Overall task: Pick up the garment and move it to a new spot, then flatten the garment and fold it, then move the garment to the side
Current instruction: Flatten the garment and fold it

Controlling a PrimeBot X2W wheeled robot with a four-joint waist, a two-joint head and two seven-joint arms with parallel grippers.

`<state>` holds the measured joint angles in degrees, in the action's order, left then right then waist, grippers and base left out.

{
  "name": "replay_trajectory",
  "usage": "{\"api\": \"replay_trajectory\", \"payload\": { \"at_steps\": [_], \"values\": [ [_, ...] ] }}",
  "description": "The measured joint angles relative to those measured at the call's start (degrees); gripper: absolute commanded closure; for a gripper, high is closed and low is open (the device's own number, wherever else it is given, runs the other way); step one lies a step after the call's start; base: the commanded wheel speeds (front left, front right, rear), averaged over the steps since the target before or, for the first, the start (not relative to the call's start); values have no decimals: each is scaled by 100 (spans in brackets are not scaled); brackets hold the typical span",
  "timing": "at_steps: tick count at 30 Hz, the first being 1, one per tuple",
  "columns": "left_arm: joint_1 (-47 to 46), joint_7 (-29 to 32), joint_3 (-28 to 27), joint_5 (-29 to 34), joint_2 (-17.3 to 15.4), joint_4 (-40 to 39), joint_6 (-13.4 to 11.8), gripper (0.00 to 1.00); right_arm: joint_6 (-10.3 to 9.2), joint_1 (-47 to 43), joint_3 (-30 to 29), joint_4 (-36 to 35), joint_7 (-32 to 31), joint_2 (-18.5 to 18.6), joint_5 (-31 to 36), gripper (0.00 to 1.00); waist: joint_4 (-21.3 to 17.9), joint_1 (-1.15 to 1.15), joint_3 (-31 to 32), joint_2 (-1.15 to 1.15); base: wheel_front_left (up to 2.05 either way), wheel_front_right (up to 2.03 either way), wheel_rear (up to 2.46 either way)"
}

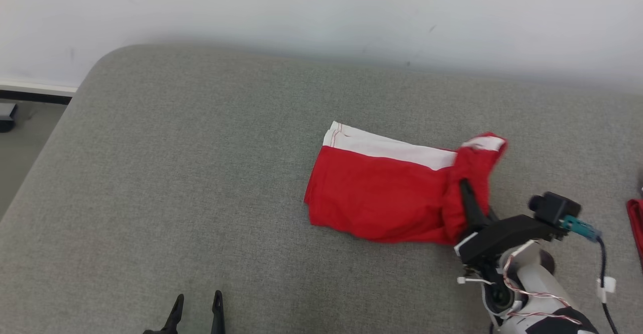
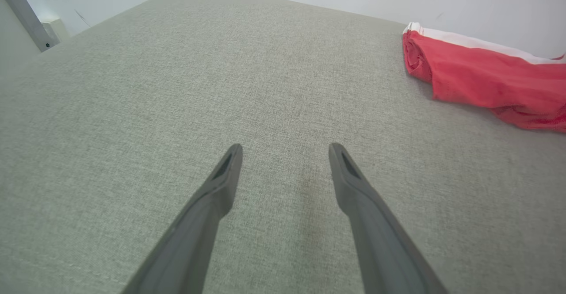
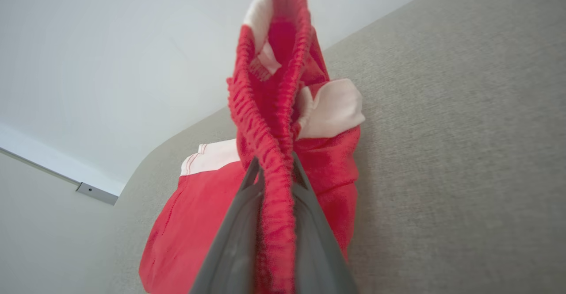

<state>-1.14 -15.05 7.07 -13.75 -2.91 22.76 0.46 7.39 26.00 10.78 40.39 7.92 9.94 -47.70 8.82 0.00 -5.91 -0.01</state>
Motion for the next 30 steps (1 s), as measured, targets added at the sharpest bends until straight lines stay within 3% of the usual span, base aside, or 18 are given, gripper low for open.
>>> {"api": "replay_trajectory", "payload": {
  "at_steps": [7,15,17,18,19,20,30],
  "values": [
    [8,0,51,-23,-1,49,2,0,0,-36,683,-778,-215,-57,-389,100,136,0,20,0,0,0,0],
    [-9,0,233,-21,-1,66,4,0,0,323,1002,-205,-1,-343,-309,100,487,0,33,0,0,0,0],
    [-19,0,268,-21,-1,73,3,0,0,465,1028,63,125,-394,-268,80,603,0,25,0,0,0,0],
    [-24,0,274,-21,0,76,3,0,0,539,1047,191,190,-419,-250,56,661,0,20,0,0,0,0],
    [-25,0,276,-22,-1,77,1,0,0,614,1054,320,254,-452,-238,23,718,0,15,0,0,0,0],
    [-25,0,278,-21,-2,82,-1,0,0,692,1094,427,298,-480,-210,2,776,0,8,0,0,0,0],
    [-4,0,159,-22,-1,63,-98,0,0,1137,1179,896,683,-624,-102,0,1026,0,-94,0,0,0,0]
  ]
}}
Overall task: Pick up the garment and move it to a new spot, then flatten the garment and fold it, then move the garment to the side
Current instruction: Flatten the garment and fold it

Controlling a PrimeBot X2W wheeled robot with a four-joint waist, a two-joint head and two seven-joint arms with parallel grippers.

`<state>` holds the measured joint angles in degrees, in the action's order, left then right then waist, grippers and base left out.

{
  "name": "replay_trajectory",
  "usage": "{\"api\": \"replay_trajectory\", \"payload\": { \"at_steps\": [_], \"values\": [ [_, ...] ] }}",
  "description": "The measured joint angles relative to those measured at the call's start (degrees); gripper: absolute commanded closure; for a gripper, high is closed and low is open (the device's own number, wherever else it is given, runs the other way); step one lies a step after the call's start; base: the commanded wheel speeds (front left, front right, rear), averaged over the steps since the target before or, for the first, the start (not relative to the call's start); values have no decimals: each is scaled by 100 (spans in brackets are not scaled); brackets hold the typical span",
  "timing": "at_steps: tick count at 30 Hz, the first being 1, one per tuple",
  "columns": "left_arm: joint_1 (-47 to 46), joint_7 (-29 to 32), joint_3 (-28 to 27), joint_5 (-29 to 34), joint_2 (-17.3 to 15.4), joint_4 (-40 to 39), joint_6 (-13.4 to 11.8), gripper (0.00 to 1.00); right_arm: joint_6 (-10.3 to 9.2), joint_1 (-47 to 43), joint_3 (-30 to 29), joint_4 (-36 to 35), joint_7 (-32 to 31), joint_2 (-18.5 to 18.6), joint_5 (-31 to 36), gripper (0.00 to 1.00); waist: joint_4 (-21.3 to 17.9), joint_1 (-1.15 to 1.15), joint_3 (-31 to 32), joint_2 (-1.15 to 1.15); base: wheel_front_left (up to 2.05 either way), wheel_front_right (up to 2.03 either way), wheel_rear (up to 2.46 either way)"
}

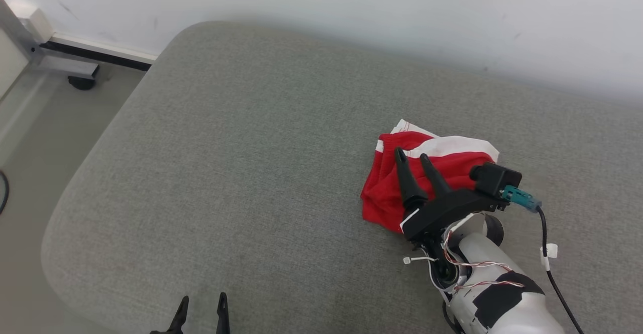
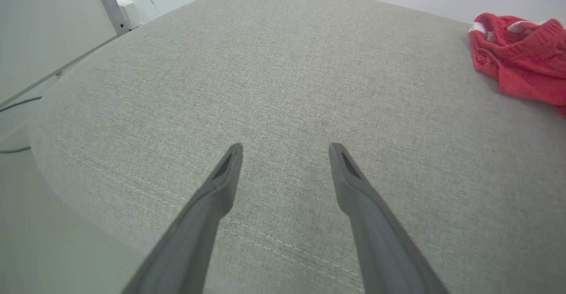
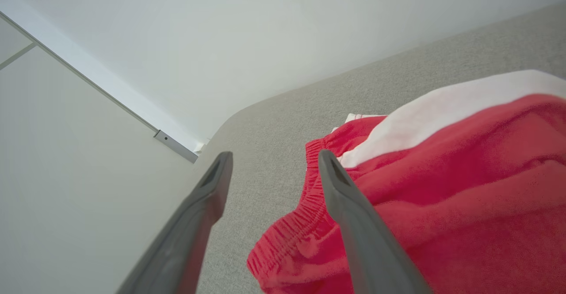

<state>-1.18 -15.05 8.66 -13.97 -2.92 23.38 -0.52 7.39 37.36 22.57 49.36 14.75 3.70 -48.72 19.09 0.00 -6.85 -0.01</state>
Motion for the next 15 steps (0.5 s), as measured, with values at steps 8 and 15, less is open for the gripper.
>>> {"api": "replay_trajectory", "payload": {
  "at_steps": [8,15],
  "values": [
    [1,0,-130,35,1,-105,-19,0,0,-478,-1221,-556,24,182,938,0,-287,0,60,0,0,0,0],
    [20,0,-278,81,0,-162,-21,0,0,-1390,-2386,-1182,24,48,1851,0,-654,0,144,0,0,0,0]
  ]
}}
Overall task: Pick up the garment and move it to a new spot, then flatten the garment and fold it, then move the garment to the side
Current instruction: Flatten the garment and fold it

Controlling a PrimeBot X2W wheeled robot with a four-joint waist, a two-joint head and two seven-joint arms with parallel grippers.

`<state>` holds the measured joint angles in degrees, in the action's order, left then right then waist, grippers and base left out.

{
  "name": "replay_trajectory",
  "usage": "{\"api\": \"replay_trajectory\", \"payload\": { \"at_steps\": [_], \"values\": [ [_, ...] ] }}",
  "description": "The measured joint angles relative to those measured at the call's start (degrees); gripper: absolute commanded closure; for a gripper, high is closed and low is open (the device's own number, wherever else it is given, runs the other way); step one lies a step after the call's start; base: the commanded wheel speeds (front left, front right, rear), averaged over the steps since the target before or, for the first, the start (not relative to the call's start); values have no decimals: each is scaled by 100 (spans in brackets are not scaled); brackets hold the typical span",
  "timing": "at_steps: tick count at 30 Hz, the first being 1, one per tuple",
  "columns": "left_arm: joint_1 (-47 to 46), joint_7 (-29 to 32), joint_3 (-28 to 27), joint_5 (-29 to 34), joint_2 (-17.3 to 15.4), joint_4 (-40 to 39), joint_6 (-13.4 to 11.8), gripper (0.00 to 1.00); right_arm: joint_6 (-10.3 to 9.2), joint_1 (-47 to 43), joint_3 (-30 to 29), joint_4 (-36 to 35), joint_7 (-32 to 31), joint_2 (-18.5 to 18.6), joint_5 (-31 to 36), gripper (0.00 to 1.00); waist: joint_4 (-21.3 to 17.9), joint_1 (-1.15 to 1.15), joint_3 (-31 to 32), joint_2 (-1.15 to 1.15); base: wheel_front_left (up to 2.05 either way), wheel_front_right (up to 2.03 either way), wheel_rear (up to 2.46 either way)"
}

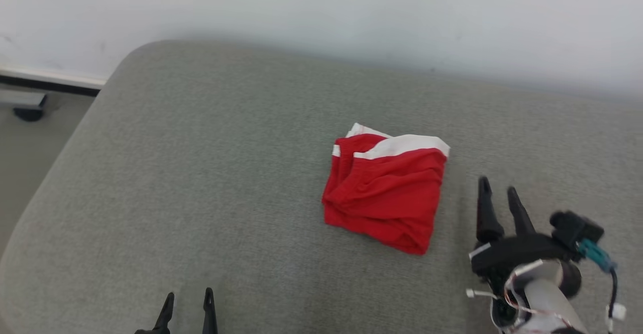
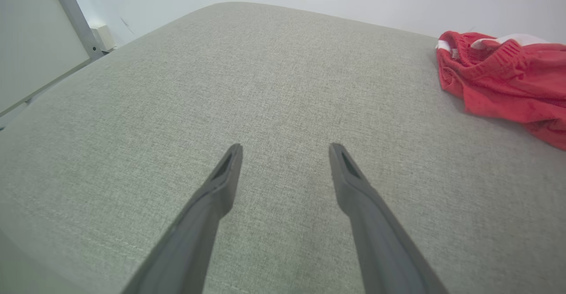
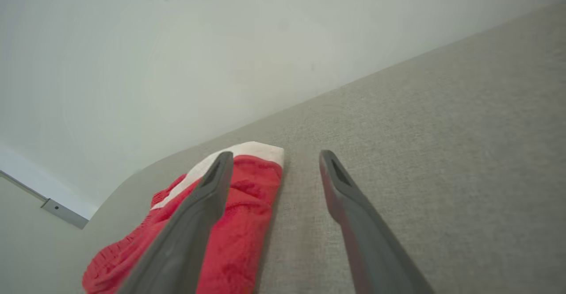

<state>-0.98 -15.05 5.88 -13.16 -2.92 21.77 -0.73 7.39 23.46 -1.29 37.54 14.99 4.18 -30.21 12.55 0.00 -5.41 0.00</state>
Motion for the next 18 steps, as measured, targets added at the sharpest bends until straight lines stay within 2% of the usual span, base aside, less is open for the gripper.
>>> {"api": "replay_trajectory", "payload": {
  "at_steps": [13,18],
  "values": [
    [76,0,-216,75,1,-1,27,0,0,-977,-661,-234,-1,-111,858,0,-715,0,166,0,0,0,0],
    [138,0,-285,108,3,26,31,0,0,-1327,-820,-704,1,-114,1340,0,-1021,0,281,0,0,0,0]
  ]
}}
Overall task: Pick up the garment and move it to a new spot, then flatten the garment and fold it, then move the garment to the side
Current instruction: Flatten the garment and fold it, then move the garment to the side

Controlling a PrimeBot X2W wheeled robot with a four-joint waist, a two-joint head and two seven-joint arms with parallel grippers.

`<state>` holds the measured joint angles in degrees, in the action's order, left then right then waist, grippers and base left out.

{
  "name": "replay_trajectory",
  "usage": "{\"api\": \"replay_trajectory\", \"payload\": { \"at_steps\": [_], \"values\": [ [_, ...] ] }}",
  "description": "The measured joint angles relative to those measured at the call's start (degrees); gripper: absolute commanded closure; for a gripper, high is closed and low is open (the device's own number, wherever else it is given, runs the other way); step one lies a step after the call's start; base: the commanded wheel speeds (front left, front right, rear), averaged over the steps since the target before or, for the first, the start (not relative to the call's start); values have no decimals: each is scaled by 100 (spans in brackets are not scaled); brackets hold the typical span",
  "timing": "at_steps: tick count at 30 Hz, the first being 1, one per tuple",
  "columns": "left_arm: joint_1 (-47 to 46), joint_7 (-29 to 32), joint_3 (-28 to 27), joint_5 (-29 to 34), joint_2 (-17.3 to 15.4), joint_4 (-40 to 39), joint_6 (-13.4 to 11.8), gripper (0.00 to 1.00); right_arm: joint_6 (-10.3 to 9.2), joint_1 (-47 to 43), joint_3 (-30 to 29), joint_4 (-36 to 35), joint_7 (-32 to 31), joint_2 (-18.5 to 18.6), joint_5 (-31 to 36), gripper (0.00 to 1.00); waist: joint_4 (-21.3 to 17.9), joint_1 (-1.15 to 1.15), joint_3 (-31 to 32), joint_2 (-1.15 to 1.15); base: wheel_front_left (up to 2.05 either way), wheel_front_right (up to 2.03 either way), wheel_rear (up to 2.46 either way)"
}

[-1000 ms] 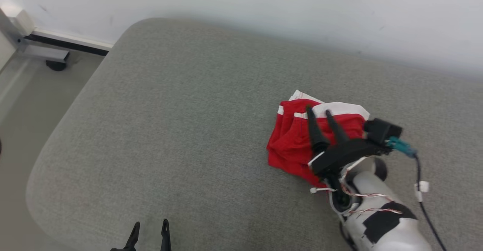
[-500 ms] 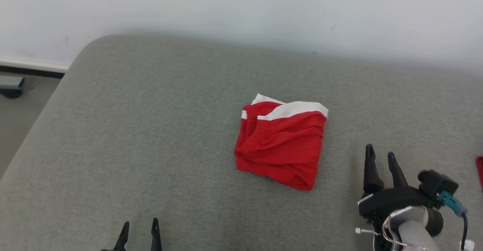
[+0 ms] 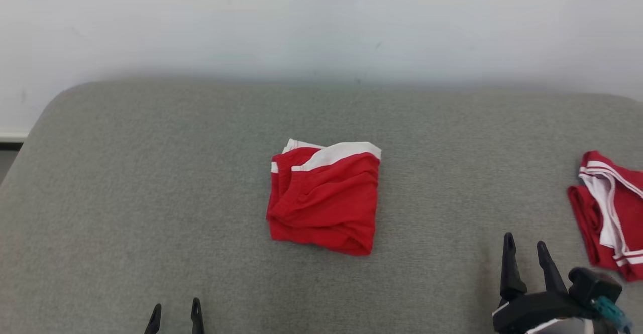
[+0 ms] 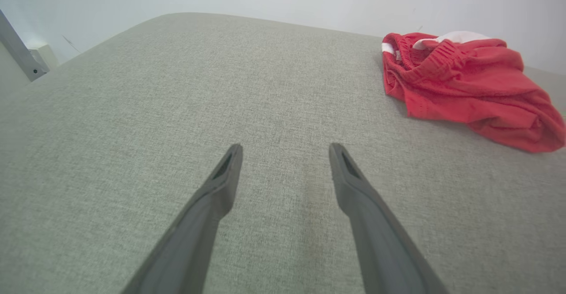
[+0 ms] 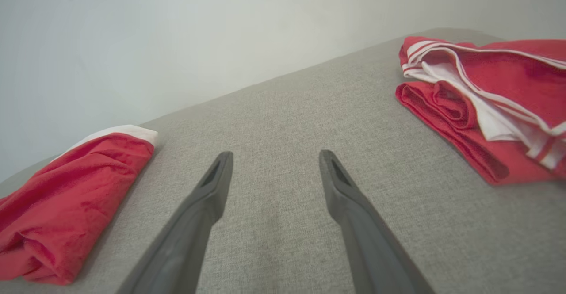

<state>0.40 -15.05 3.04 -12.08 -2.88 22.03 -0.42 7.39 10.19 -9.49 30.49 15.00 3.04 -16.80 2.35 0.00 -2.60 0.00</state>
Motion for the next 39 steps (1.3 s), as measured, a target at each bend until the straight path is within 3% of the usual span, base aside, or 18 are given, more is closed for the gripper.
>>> {"api": "replay_trajectory", "payload": {
  "at_steps": [19,28,39],
  "values": [
    [275,0,-327,221,-2,-34,146,0,0,-658,450,-1007,-1,-8,708,0,-566,0,431,0,0,0,0],
    [326,0,-339,357,-4,-91,298,0,0,-793,947,-1305,-1,-14,781,0,-543,0,540,0,0,0,0],
    [378,0,-355,501,-3,-191,454,0,0,-815,1056,-1338,-1,-12,783,0,-398,0,535,0,0,0,0]
  ]
}}
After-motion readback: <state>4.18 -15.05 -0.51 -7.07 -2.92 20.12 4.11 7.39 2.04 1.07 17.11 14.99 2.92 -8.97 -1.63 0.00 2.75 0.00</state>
